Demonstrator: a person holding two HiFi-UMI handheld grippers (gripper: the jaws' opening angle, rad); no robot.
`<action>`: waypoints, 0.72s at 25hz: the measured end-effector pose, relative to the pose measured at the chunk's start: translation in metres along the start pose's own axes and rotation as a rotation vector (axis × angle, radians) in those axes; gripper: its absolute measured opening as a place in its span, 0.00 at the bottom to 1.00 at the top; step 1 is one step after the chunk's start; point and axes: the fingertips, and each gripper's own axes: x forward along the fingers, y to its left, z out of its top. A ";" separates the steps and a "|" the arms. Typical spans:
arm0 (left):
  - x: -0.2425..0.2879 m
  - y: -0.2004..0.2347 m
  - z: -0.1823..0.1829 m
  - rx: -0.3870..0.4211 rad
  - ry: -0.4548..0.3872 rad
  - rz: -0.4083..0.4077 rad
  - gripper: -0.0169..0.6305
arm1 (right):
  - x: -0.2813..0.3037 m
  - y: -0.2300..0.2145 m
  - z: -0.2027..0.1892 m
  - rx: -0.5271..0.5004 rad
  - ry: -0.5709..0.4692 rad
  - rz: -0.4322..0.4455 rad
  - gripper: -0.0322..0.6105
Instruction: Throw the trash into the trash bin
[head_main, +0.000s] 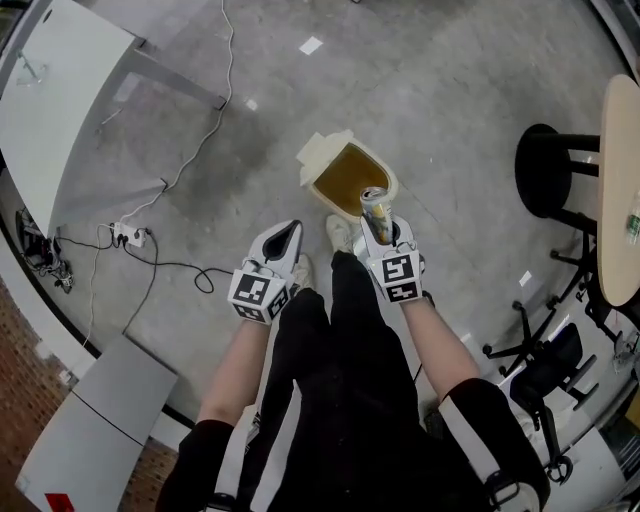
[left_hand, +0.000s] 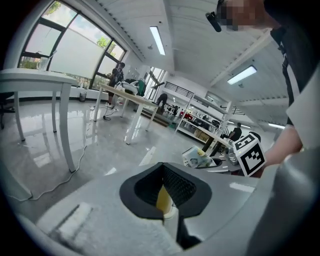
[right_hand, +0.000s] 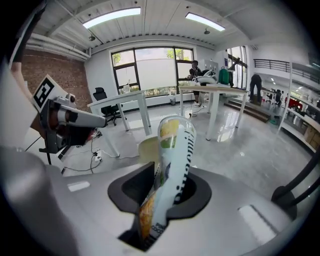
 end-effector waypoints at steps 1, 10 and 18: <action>0.003 0.003 -0.005 -0.015 0.011 0.005 0.03 | 0.008 0.001 -0.006 -0.009 0.020 0.008 0.18; 0.011 0.018 -0.025 -0.064 0.054 0.046 0.03 | 0.081 0.011 -0.067 -0.120 0.253 0.117 0.19; 0.000 0.020 -0.020 -0.060 0.040 0.075 0.03 | 0.129 -0.007 -0.107 -0.064 0.432 0.121 0.19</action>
